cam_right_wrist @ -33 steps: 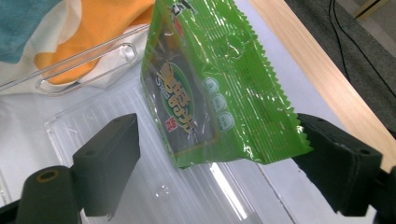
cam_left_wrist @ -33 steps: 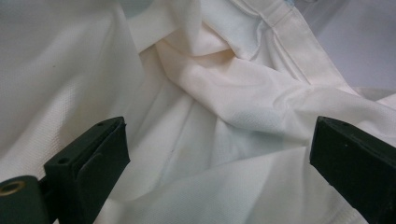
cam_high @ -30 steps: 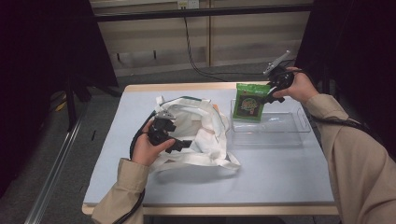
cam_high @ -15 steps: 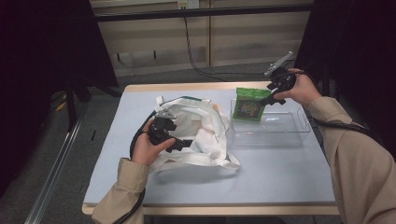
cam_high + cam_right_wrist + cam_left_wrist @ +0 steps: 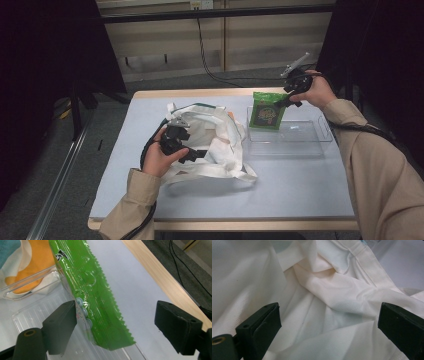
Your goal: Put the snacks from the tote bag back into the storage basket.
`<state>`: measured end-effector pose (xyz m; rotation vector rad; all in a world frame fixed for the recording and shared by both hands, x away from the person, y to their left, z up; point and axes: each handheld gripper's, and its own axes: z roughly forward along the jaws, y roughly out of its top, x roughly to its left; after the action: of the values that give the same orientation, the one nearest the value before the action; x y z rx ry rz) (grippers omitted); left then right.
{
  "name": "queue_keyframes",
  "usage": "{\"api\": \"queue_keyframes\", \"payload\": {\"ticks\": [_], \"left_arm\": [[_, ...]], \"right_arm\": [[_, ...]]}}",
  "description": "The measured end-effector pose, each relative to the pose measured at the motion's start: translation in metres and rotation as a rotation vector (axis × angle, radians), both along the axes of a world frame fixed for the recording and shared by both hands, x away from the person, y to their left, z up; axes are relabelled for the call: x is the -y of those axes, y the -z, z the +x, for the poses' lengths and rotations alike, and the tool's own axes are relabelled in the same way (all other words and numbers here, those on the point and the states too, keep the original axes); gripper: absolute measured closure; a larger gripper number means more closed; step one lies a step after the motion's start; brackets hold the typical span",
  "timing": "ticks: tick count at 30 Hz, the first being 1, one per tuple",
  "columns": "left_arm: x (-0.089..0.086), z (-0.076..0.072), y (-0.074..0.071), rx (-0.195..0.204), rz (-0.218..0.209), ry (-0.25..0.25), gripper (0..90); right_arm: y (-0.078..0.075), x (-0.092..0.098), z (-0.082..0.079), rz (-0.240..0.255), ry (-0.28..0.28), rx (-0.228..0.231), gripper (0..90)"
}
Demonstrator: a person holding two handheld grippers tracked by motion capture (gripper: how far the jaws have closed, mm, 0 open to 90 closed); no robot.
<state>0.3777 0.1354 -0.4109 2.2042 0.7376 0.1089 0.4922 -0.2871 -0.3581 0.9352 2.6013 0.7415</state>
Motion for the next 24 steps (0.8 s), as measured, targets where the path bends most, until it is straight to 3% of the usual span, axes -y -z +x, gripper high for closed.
{"api": "queue_keyframes", "payload": {"ticks": [11, 24], "left_arm": [[-0.001, 0.000, 0.000, 0.002, 0.002, -0.007, 4.4], [-0.001, -0.001, -0.002, 0.008, 0.002, -0.002, 4.4]], "right_arm": [[0.005, 0.012, 0.000, 0.007, 0.032, -0.018, 14.7], [0.002, 0.018, -0.016, 0.016, 0.034, -0.025, 13.8]]}}
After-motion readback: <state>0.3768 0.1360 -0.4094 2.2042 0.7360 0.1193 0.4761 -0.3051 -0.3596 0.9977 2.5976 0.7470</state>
